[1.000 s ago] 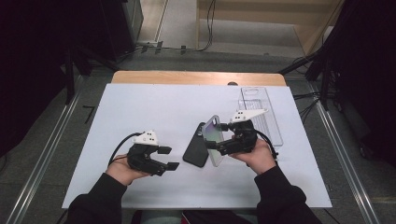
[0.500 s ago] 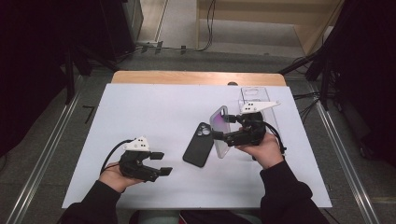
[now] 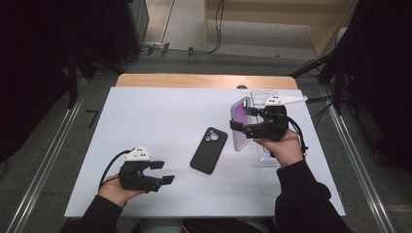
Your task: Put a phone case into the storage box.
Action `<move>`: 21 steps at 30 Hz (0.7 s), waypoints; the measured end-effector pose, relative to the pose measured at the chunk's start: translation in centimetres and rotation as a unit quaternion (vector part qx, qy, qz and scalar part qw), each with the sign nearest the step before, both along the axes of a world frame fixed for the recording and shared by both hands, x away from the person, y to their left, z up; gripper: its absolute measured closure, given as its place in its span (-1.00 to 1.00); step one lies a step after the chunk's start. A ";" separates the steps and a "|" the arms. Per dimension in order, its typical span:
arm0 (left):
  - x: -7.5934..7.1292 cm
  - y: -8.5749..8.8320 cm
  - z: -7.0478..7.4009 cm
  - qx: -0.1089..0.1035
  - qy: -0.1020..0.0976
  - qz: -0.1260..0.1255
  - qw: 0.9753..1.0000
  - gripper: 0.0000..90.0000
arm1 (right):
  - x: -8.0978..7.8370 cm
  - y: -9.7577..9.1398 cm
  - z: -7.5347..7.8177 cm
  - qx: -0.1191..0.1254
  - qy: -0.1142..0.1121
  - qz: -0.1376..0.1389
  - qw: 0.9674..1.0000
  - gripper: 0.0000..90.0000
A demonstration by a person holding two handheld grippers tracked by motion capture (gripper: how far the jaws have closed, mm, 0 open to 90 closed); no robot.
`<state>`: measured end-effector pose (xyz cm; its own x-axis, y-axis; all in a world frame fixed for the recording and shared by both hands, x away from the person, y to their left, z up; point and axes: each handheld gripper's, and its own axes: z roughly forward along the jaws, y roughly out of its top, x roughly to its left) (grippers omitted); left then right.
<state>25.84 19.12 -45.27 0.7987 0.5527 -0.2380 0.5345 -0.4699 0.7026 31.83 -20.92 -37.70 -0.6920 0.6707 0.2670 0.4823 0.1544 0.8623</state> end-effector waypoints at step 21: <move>-0.3 0.9 -0.3 -0.006 0.004 0.026 1.000 -0.29 | 1.7 -3.7 -0.6 -0.022 -0.014 -0.161 0.987 -0.67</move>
